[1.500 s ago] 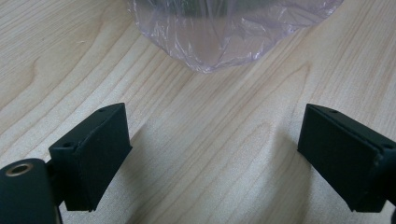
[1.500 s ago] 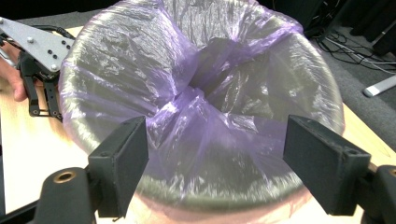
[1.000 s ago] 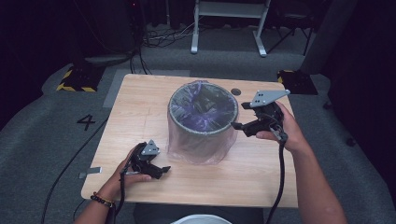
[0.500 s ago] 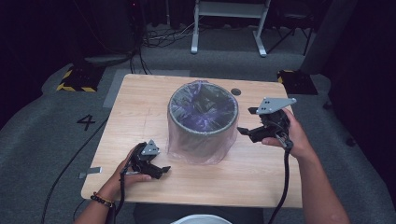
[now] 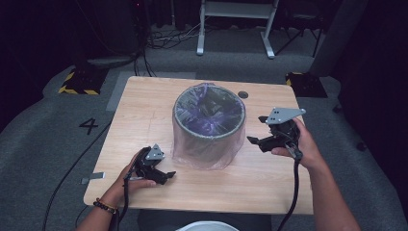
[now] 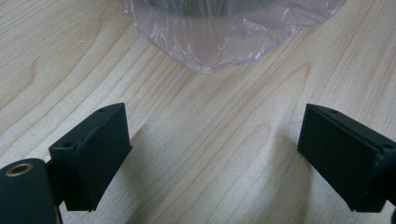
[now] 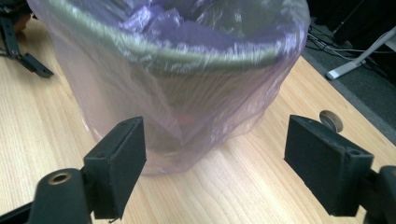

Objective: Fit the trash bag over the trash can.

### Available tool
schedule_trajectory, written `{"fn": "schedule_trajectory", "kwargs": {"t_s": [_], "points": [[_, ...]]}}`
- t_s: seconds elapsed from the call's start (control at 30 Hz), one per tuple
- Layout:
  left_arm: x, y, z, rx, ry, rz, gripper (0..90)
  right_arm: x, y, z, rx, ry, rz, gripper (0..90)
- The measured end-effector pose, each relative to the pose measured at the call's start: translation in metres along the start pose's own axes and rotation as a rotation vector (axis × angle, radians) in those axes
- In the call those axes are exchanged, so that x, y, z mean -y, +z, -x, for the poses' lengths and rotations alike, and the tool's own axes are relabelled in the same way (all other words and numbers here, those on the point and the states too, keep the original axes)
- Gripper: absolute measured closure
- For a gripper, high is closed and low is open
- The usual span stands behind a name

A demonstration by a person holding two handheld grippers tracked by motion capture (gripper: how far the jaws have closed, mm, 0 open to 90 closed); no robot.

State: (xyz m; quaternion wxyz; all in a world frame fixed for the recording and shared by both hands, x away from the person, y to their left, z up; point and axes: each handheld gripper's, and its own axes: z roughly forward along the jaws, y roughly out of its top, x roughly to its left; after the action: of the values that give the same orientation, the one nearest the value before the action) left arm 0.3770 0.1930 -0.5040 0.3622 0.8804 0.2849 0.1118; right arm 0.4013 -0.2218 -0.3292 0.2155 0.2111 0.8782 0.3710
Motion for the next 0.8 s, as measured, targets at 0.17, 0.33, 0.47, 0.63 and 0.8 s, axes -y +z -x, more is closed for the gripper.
{"fn": "schedule_trajectory", "kwargs": {"t_s": [0.17, 0.33, 0.47, 0.63, 0.8], "points": [[0.0, 0.0, 0.0, 0.0, 0.0, 0.0, 8.9, 0.007, 0.002, -0.002, 0.01, -0.01, -0.015, 21.0], [0.0, 0.0, 0.0, 0.0, 0.0, 0.0, 8.9, 0.013, 0.003, -0.004, 0.018, -0.01, -0.026, 21.1], [0.0, 0.0, 0.0, 0.0, 0.0, 0.0, 8.9, 0.017, 0.005, -0.005, 0.019, -0.011, -0.03, 21.2], [0.0, 0.0, 0.0, 0.0, 0.0, 0.0, 8.9, 0.023, 0.01, -0.008, 0.025, -0.015, -0.044, 21.3], [0.0, 0.0, 0.0, 0.0, 0.0, 0.0, 8.9, 0.029, 0.014, -0.011, 0.032, -0.025, -0.06, 21.4]]}}
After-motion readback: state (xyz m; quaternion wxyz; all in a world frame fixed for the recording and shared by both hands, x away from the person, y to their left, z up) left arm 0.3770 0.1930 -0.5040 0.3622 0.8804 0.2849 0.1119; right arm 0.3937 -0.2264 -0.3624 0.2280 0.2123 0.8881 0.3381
